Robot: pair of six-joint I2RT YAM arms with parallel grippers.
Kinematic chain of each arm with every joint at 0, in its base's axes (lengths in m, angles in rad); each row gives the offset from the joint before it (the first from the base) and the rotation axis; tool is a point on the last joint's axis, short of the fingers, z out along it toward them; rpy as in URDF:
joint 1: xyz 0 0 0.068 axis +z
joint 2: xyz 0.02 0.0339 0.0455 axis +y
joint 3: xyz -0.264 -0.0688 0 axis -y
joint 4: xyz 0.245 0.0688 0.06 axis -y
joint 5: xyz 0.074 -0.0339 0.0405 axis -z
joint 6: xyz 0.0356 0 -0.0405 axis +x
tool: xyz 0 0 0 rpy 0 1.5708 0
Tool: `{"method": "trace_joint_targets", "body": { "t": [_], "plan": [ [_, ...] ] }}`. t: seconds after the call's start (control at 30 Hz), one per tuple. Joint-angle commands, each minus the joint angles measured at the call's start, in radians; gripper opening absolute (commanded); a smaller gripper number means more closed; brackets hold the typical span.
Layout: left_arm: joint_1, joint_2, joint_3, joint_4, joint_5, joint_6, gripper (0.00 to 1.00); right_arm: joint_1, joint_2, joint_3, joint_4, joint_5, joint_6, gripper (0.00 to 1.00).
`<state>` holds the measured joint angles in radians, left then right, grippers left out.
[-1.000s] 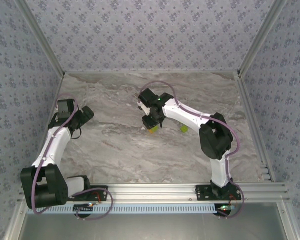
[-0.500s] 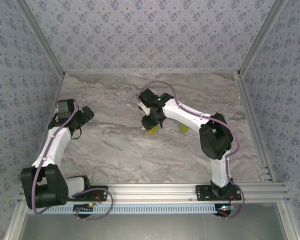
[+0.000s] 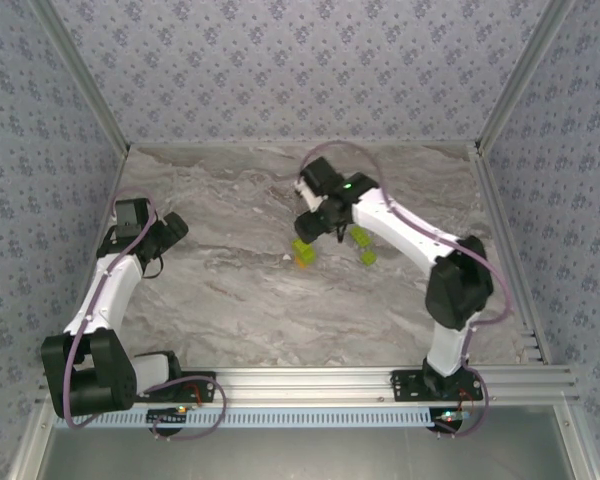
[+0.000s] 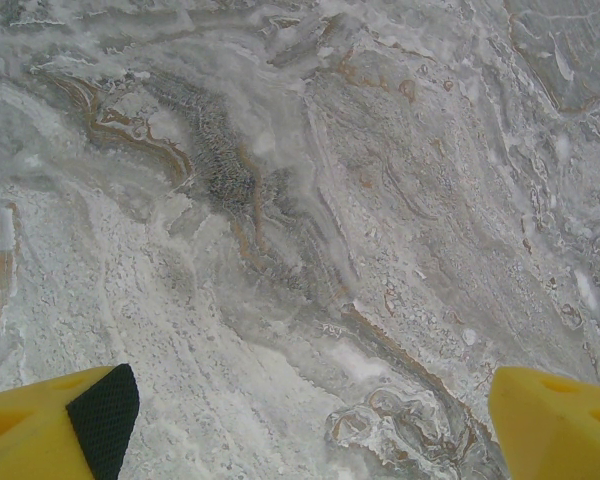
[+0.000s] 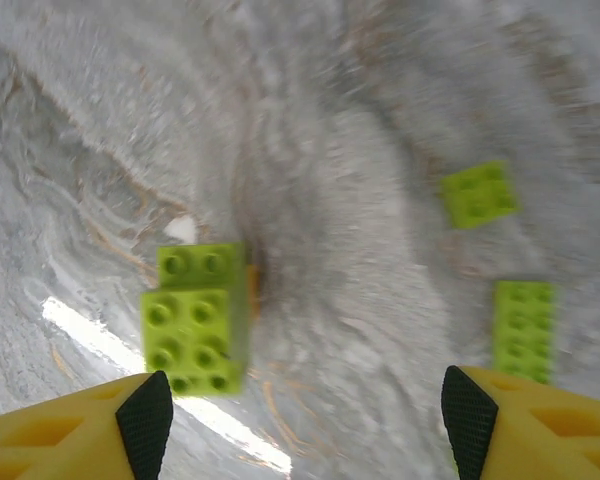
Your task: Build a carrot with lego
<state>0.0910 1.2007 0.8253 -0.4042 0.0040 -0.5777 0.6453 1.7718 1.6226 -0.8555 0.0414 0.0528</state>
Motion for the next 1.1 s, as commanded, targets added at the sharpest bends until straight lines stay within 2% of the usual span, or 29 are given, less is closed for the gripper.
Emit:
{"method": "trace_joint_targets", "body": {
  "t": [0.0, 0.13, 0.27, 0.47, 0.63, 1.07],
  "plan": [
    [0.002, -0.003, 0.016, 0.002, 0.009, -0.007, 0.92, -0.089, -0.096, -0.053, -0.039, 0.024, -0.019, 0.77],
    [0.001, 0.000, 0.016, 0.007, 0.014, -0.008, 0.92, -0.172, -0.080, -0.119, -0.036, 0.066, -0.046, 0.77],
    [0.002, -0.003, 0.017, 0.004, 0.016, -0.008, 0.92, -0.234, -0.007, -0.184, 0.039, 0.020, -0.055, 0.77],
    [0.002, -0.011, 0.017, -0.001, 0.016, -0.006, 0.92, -0.261, 0.116, -0.186, 0.120, -0.028, -0.081, 0.75],
    [0.002, -0.007, 0.014, 0.001, 0.015, -0.004, 0.92, -0.286, 0.189, -0.165, 0.119, -0.045, -0.109, 0.73],
    [0.002, 0.007, 0.010, 0.010, 0.013, -0.005, 0.92, -0.337, 0.261, -0.174, 0.192, -0.146, -0.196, 0.69]
  ]
}}
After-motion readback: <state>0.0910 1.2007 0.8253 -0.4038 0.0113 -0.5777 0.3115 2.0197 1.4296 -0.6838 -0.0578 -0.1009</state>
